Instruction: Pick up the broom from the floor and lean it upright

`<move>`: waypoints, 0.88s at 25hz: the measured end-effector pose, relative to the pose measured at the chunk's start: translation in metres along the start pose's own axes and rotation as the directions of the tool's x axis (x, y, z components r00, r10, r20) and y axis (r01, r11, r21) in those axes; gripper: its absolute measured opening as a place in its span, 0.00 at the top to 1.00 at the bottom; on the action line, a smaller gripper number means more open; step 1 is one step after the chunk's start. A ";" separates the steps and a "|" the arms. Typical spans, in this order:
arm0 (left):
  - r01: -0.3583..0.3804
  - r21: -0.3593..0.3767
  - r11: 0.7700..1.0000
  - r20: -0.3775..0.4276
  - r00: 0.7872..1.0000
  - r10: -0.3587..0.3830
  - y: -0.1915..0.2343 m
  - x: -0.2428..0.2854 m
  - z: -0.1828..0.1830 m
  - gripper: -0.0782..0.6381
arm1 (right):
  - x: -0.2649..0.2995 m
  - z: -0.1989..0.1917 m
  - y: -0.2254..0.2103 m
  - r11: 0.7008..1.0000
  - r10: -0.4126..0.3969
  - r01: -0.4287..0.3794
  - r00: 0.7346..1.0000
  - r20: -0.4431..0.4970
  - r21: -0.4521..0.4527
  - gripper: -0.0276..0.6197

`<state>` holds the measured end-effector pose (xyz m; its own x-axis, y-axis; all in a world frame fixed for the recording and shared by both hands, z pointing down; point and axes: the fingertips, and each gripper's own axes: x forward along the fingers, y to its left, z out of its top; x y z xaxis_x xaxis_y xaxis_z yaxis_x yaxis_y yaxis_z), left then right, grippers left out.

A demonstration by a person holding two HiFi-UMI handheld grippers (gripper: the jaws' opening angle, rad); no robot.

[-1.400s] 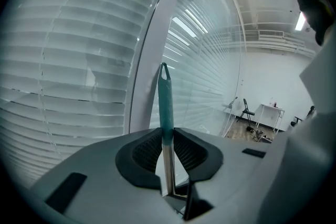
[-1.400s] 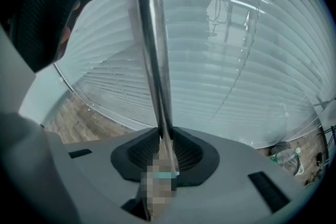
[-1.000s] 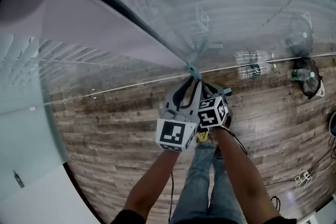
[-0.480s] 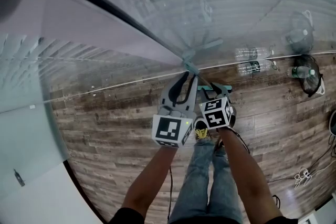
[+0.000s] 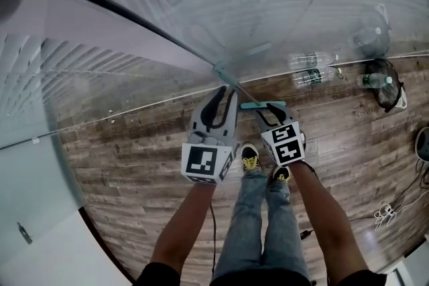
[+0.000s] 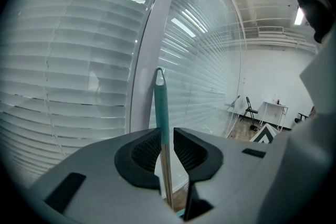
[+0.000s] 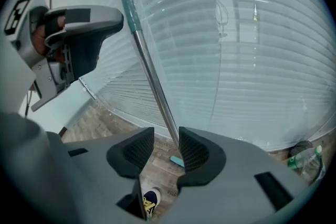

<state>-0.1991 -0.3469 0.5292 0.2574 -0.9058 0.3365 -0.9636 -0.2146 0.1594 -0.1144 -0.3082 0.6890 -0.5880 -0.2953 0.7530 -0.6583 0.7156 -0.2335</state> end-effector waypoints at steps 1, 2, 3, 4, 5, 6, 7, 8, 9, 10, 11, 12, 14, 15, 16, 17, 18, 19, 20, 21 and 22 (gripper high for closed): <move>0.002 -0.001 1.000 -0.002 1.000 -0.002 -0.001 -0.003 0.000 0.80 | -0.008 -0.001 0.002 1.000 0.023 -0.023 1.000 -0.003 -0.008 0.72; 0.005 -0.004 1.000 -0.005 1.000 -0.005 -0.003 -0.008 0.000 0.80 | -0.018 -0.003 0.005 0.999 0.048 -0.049 0.999 -0.006 -0.018 0.72; 0.010 -0.008 1.000 -0.009 1.000 -0.011 -0.004 -0.015 0.000 0.80 | -0.028 -0.005 0.009 0.997 0.074 -0.074 0.997 -0.006 -0.034 0.72; 0.015 -0.009 1.000 -0.011 1.000 -0.015 -0.004 -0.022 0.000 0.80 | -0.041 -0.006 0.011 0.994 0.093 -0.093 0.996 -0.002 -0.059 0.73; 0.015 -0.008 1.000 -0.011 1.000 -0.015 -0.004 -0.029 0.001 0.80 | -0.053 -0.006 0.011 0.991 0.102 -0.101 0.995 0.007 -0.091 0.75; 0.011 -0.005 1.000 -0.010 1.000 -0.011 -0.003 -0.036 0.003 0.80 | -0.066 -0.003 0.009 0.987 0.102 -0.098 0.995 0.021 -0.129 0.78; 0.005 -0.005 1.000 -0.008 1.000 -0.005 -0.002 -0.044 0.005 0.80 | -0.080 0.000 0.005 0.982 0.095 -0.087 0.995 0.039 -0.168 0.80; 0.000 -0.007 1.000 -0.007 1.000 0.000 -0.003 -0.052 0.008 0.80 | -0.096 0.003 0.000 0.976 0.086 -0.073 0.995 0.057 -0.203 0.83; -0.003 -0.009 1.000 -0.008 1.000 0.002 -0.005 -0.061 0.011 0.80 | -0.114 0.006 -0.003 0.971 0.081 -0.063 0.994 0.072 -0.230 0.85; -0.006 -0.012 1.000 -0.010 1.000 0.006 -0.007 -0.072 0.016 0.80 | -0.132 0.007 -0.004 0.967 0.084 -0.061 0.993 0.084 -0.248 0.85; -0.013 -0.011 1.000 -0.009 1.000 0.013 -0.011 -0.085 0.022 0.80 | -0.152 0.009 -0.002 0.964 0.095 -0.067 0.991 0.096 -0.259 0.86; -0.021 -0.006 1.000 -0.003 1.000 0.021 -0.015 -0.099 0.030 0.80 | -0.172 0.012 0.001 0.960 0.109 -0.076 0.988 0.108 -0.269 0.87; -0.027 0.005 1.000 0.016 1.000 0.027 -0.030 -0.125 0.050 0.80 | -0.219 0.019 0.005 0.954 0.132 -0.089 0.982 0.135 -0.287 0.89; -0.020 0.010 1.000 0.028 0.999 0.020 -0.041 -0.135 0.061 0.80 | -0.244 0.023 0.006 0.951 0.141 -0.091 0.978 0.151 -0.297 0.89; -0.010 0.016 1.000 0.040 0.999 0.009 -0.052 -0.144 0.072 0.80 | -0.269 0.029 0.006 0.947 0.149 -0.091 0.974 0.170 -0.306 0.90; 0.000 0.023 1.000 0.052 0.999 -0.001 -0.064 -0.154 0.083 0.80 | -0.295 0.037 0.007 0.945 0.155 -0.089 0.969 0.192 -0.316 0.90; 0.010 0.030 1.000 0.060 0.998 -0.012 -0.076 -0.165 0.093 0.80 | -0.321 0.044 0.009 0.943 0.157 -0.082 0.964 0.215 -0.323 0.90; 0.021 0.037 0.999 0.065 0.998 -0.024 -0.089 -0.178 0.103 0.80 | -0.349 0.050 0.012 0.943 0.154 -0.070 0.958 0.241 -0.326 0.90; 0.031 0.044 0.999 0.069 0.997 -0.034 -0.103 -0.191 0.111 0.80 | -0.377 0.055 0.016 0.944 0.148 -0.055 0.952 0.269 -0.325 0.90; 0.039 0.052 0.998 0.071 0.997 -0.042 -0.116 -0.203 0.120 0.80 | -0.404 0.061 0.018 0.948 0.140 -0.040 0.943 0.302 -0.317 0.90; 0.046 0.055 0.997 0.073 0.996 -0.050 -0.128 -0.214 0.128 0.80 | -0.430 0.067 0.021 0.952 0.130 -0.023 0.932 0.337 -0.304 0.90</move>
<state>-0.1401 -0.1724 0.3180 0.2992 -0.9182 0.2595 -0.9533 -0.2757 0.1235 0.0933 -0.2087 0.3194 -0.7924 -0.3954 0.4645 -0.4703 0.8809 -0.0526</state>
